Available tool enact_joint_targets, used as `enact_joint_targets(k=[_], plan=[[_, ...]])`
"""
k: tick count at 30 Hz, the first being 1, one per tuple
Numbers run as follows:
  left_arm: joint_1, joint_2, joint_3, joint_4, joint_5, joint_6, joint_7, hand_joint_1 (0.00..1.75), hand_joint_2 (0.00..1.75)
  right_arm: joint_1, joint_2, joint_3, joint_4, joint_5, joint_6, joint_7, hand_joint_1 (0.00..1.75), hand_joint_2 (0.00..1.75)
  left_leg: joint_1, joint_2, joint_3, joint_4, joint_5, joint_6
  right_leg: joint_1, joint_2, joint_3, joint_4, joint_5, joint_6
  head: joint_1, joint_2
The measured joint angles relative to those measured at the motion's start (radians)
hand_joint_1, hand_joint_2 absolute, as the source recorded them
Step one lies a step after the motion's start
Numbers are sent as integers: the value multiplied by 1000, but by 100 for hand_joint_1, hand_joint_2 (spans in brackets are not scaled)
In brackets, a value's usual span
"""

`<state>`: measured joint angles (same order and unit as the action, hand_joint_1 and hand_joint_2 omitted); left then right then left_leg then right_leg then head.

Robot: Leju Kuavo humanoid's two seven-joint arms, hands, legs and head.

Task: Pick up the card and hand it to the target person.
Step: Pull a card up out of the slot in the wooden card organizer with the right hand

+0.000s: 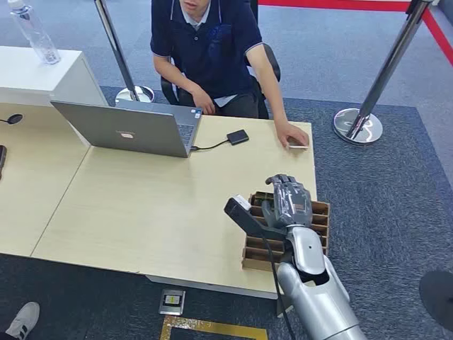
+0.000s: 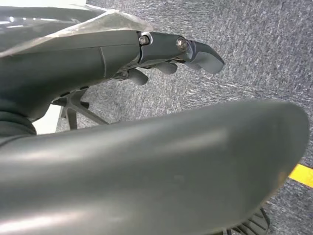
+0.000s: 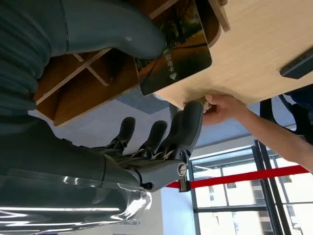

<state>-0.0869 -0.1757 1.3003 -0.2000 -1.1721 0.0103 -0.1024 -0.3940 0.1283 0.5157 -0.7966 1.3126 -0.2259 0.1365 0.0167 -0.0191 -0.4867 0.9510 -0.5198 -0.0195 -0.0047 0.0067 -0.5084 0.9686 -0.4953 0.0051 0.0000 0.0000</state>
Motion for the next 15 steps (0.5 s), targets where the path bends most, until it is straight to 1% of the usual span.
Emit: enact_joint_targets(k=[15], plan=[[1,1,-2,0,-3,0,1,0,0,12,10,-14,5,5,-6,0,81,175,0,0,0,0,0,0,0,0,0,0,0,0,0,0]])
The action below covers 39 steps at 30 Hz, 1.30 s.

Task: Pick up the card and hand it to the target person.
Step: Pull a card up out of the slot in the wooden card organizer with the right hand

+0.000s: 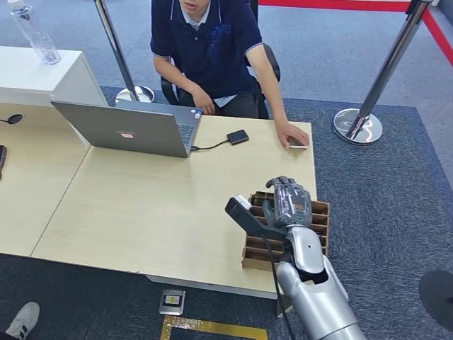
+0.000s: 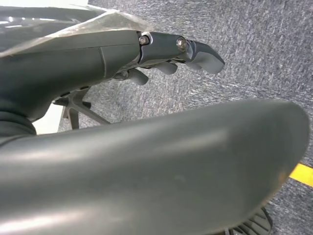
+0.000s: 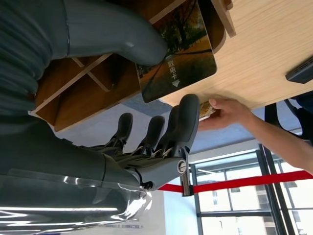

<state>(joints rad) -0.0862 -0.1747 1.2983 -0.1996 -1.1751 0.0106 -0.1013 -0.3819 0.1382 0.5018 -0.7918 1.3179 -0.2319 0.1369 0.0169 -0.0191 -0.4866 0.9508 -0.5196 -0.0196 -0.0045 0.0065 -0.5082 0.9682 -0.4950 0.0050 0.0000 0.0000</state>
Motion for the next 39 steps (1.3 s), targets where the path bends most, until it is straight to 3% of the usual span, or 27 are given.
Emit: enact_joint_targets(k=[7,17,20,27,39], plan=[[0,0,-1,1,-2,0,-2,0,0,4,-2,-19,-5,12,-6,-8,92,175,0,-1,0,0,0,0,0,-1,1,0,-1,0,0,0],[-1,0,5,0,3,0,-2,0,0,20,-1,-25,-43,27,-12,-23,159,175,0,-1,0,0,0,0,0,0,0,0,-1,0,0,0],[0,-1,6,0,5,1,-3,0,0,23,-5,-27,-49,28,-15,-26,172,175,0,-1,0,0,-1,0,0,0,0,0,-1,0,0,0],[0,-2,12,-1,9,1,-7,0,0,39,-20,-24,-98,28,-25,-40,175,175,0,-1,0,0,0,0,0,-1,0,0,0,0,0,0],[-1,-5,17,-2,13,-1,-11,0,0,101,-72,-4,-331,-55,21,-118,175,175,0,-1,-1,1,-1,0,0,-1,-1,0,-1,0,0,0]])
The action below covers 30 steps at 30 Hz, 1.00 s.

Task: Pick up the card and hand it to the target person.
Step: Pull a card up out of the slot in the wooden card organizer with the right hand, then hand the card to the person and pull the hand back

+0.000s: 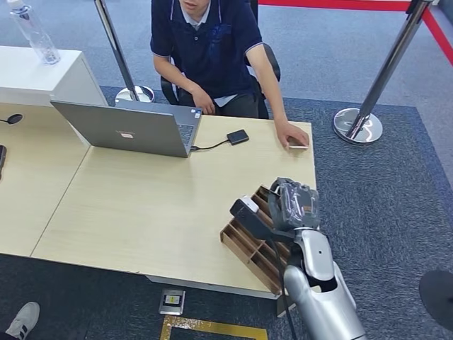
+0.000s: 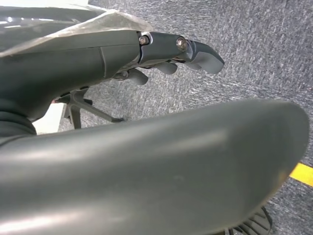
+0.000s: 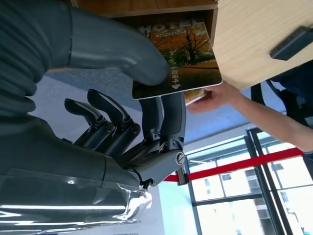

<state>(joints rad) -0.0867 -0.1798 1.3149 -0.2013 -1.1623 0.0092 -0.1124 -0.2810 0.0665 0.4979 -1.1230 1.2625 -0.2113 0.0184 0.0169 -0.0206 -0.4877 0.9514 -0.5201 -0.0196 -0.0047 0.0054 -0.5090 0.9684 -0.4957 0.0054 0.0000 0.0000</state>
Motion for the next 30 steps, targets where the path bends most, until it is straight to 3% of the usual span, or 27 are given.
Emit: enact_joint_targets(k=[9,21,30], plan=[[-4,1,-6,0,-7,-2,-2,0,0,-54,7,49,-42,-35,12,-48,175,175,0,2,0,0,0,0,0,2,-1,0,0,0,0,0],[-9,3,-2,2,-1,6,-16,0,0,-322,150,70,344,-54,-58,-80,175,175,0,7,0,0,0,0,0,7,-2,2,2,-1,0,0],[-10,-3,-3,3,-2,11,-13,0,0,-418,215,39,508,-47,-108,-60,175,175,0,3,1,0,0,-1,0,3,0,2,0,0,0,0]])
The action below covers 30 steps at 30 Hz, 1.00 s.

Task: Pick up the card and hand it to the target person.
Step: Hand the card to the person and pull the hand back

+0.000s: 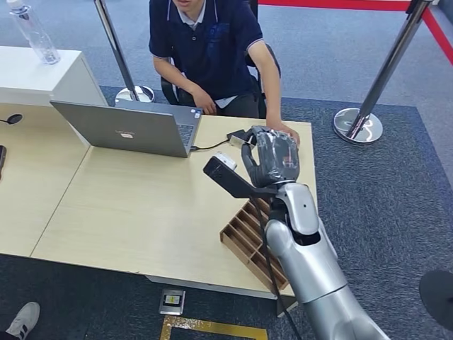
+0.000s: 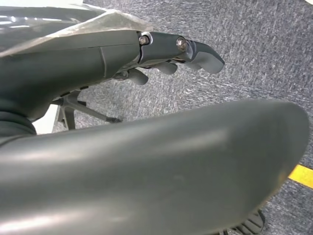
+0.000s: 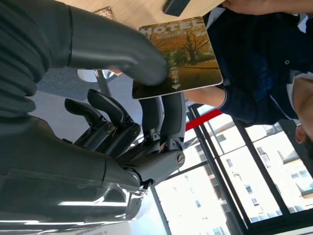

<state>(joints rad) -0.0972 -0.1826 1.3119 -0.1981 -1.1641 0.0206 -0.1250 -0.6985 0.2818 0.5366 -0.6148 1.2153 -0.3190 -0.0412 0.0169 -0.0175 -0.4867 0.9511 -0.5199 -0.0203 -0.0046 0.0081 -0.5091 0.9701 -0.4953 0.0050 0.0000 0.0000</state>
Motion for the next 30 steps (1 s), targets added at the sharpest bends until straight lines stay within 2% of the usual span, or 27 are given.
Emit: enact_joint_targets(k=[9,19,20,22,23,24,26,27,30], plan=[[-1,-3,-3,1,-1,3,2,0,0,-21,11,-30,73,33,-50,29,175,175,0,-2,-1,0,1,0,0,-2,0,0,0,0,0,0],[-4,4,-26,3,-23,0,15,0,0,-6,20,-70,65,68,-79,34,175,175,0,-2,-1,0,0,0,0,-2,0,-1,0,0,0,0],[-4,4,-25,4,-22,0,14,0,0,-4,23,-74,62,67,-79,29,149,175,0,-2,-1,0,0,0,0,-2,0,0,0,0,0,0],[-5,4,-21,3,-16,3,12,0,0,8,32,-91,48,43,-66,0,75,175,0,-3,-1,0,0,0,0,-2,0,0,0,0,0,0],[-4,3,-19,3,-14,5,11,0,0,14,35,-96,42,31,-59,-11,31,175,0,-2,-1,0,0,0,0,-2,0,-1,0,0,0,0],[-4,3,-17,3,-11,6,10,0,0,26,38,-107,28,13,-54,-28,13,175,0,-3,-1,0,0,0,0,-2,0,-1,0,0,0,0],[-3,2,-13,3,-5,8,11,0,0,68,32,-122,-33,-25,-57,-56,0,175,0,-3,-1,0,0,0,0,-3,0,-1,0,0,0,0],[-2,1,-9,2,-1,10,13,0,0,112,24,-130,-97,-60,-53,-80,0,175,0,-3,0,0,0,0,0,-3,1,-1,0,0,0,0],[2,0,-1,1,7,10,23,0,0,304,-44,-113,-385,-122,-20,-106,0,175,1,-6,0,-1,0,0,1,-6,3,-3,-1,0,0,0]])
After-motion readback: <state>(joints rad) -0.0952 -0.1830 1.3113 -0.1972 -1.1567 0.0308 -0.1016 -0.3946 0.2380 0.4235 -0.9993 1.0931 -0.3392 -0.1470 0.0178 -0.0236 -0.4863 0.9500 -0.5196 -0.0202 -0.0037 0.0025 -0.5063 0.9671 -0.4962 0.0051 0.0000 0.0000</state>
